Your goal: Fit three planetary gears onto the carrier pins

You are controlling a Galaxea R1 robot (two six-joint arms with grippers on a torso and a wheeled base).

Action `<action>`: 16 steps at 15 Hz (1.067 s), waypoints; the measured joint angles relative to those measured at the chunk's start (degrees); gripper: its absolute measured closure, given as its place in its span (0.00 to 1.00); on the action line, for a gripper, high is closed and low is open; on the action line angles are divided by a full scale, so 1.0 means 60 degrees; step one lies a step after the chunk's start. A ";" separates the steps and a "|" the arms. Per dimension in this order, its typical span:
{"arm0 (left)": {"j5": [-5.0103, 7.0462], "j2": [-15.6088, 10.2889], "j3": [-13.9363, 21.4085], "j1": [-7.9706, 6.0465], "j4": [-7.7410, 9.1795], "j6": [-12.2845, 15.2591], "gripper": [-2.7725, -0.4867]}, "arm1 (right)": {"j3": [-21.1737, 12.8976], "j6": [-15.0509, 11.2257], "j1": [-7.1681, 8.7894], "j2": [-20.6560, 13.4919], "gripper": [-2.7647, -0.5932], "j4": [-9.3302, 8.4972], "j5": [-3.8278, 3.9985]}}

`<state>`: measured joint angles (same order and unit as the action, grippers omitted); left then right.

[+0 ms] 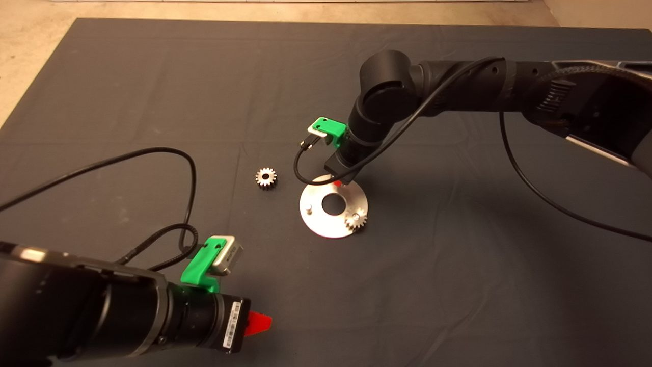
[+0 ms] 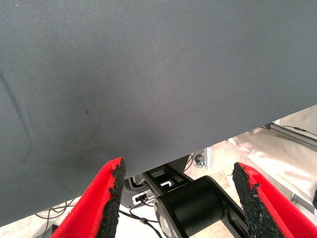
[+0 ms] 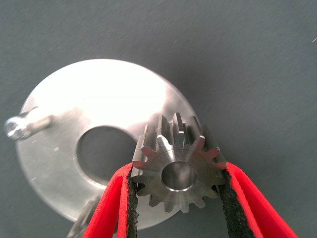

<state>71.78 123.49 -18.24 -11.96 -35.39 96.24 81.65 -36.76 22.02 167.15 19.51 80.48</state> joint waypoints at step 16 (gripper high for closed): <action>-0.0002 -0.0006 0.0000 0.0000 0.0000 0.0000 0.56 | 0.0131 0.0228 -0.0179 0.0028 0.84 0.0147 -0.0026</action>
<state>71.77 123.45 -18.24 -11.96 -35.39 96.24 82.43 -35.39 20.94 167.32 20.39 80.32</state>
